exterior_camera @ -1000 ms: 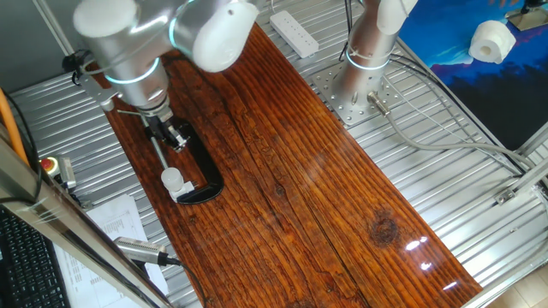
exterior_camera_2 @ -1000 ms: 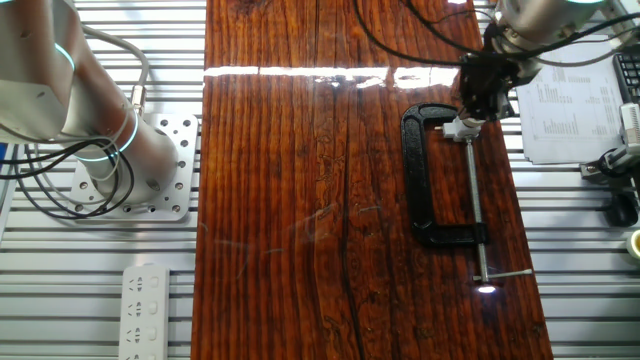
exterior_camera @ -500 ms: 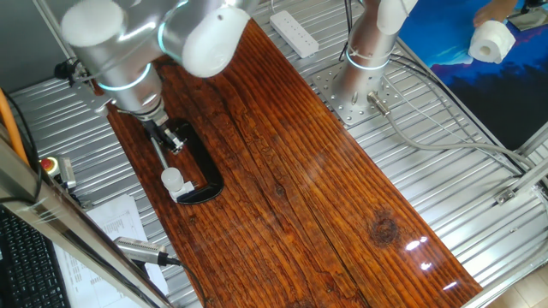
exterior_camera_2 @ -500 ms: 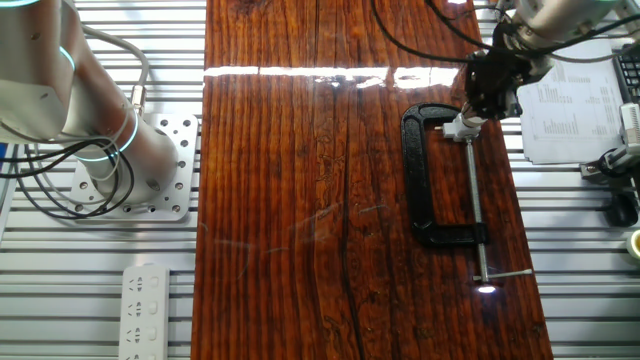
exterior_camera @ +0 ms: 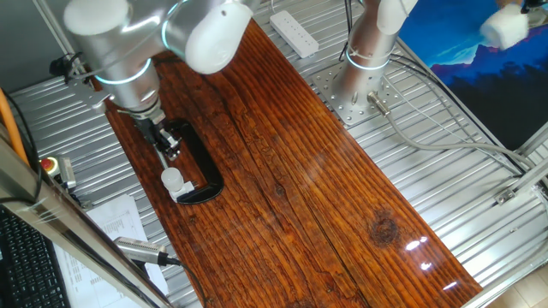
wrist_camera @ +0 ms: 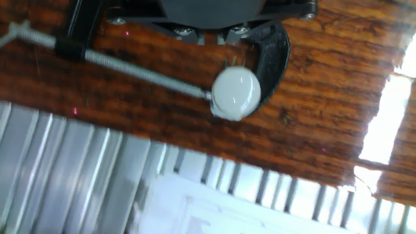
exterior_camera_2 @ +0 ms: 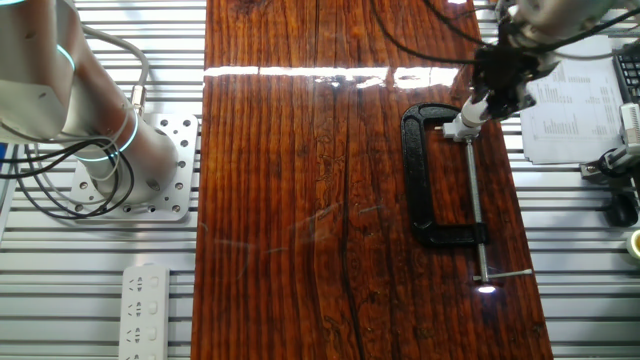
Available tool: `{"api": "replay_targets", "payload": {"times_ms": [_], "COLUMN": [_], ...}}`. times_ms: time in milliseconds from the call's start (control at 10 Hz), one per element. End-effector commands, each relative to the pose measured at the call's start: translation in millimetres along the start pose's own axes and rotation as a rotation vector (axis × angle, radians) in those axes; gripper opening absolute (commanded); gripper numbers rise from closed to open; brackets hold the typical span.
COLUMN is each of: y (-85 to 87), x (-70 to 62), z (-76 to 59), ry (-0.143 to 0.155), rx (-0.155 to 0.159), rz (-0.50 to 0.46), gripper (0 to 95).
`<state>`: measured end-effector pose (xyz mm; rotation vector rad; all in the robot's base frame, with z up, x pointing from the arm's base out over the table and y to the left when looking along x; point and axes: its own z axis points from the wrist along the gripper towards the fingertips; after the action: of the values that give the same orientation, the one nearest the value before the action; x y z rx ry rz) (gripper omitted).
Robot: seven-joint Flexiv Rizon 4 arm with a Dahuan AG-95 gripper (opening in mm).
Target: Take out the light bulb by rotating it
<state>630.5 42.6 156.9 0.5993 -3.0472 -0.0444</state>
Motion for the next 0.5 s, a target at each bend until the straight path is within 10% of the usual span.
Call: {"api": "replay_targets", "payload": {"times_ms": [100,500], "y": [2.3,12.0], "x": [-11.0,-23.7], "z": [4.0,17.9], "ry": [0.007,0.006], "rx": [0.003,0.005], "rz": [0.001,-0.028], "gripper": [57.0,57.0]}}
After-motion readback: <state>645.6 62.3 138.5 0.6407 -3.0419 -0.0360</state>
